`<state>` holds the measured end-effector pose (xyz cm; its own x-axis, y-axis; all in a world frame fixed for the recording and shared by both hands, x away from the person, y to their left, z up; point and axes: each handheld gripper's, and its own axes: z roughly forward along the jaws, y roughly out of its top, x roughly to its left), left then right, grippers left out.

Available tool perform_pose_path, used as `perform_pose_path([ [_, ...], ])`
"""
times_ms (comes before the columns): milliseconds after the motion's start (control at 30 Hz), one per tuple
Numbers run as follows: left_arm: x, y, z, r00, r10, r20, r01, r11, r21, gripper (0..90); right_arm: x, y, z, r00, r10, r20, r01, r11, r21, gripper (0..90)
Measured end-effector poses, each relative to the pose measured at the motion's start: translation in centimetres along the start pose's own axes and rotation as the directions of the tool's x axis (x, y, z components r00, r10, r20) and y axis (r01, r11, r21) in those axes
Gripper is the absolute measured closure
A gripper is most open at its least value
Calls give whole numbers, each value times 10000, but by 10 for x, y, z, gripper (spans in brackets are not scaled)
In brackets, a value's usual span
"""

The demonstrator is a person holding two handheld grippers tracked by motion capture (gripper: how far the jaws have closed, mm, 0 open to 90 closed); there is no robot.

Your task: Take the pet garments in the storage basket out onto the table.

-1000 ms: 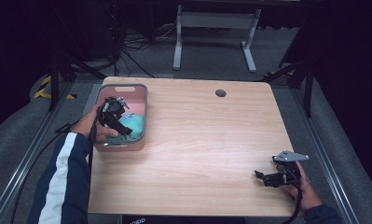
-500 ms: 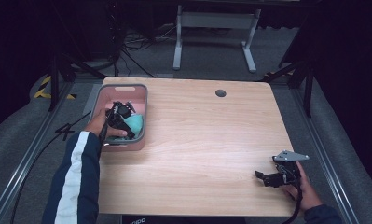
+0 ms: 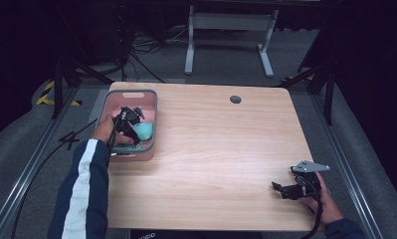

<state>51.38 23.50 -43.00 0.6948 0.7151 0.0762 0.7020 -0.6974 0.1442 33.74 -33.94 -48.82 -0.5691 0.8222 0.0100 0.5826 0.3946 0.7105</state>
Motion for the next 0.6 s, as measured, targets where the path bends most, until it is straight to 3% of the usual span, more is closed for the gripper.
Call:
perform_pose_path([
  [100,1,0,-1,9997,33,-254,-33,10000,18,556,0,0,0,10000,2,-1,-2,10000,1,5],
  [200,-1,0,-1,9992,48,-393,-47,10000,42,604,0,0,0,10000,1,0,-1,10000,1,5],
  [267,-4,2,-3,9955,386,-861,-379,9992,102,634,0,0,0,10000,3,-3,-3,10000,2,5],
  [400,-5,2,-4,9928,367,-1140,-367,9993,19,666,0,0,0,10000,1,-1,-1,10000,1,5],
  [533,-3,-3,-13,9934,102,-1144,-179,9976,-670,682,0,0,0,10000,4,-3,-4,10000,2,5],
  [600,-1,-8,-21,9943,-156,-1050,24,9922,-1247,685,0,0,0,10000,-1,-1,1,10000,0,5],
])
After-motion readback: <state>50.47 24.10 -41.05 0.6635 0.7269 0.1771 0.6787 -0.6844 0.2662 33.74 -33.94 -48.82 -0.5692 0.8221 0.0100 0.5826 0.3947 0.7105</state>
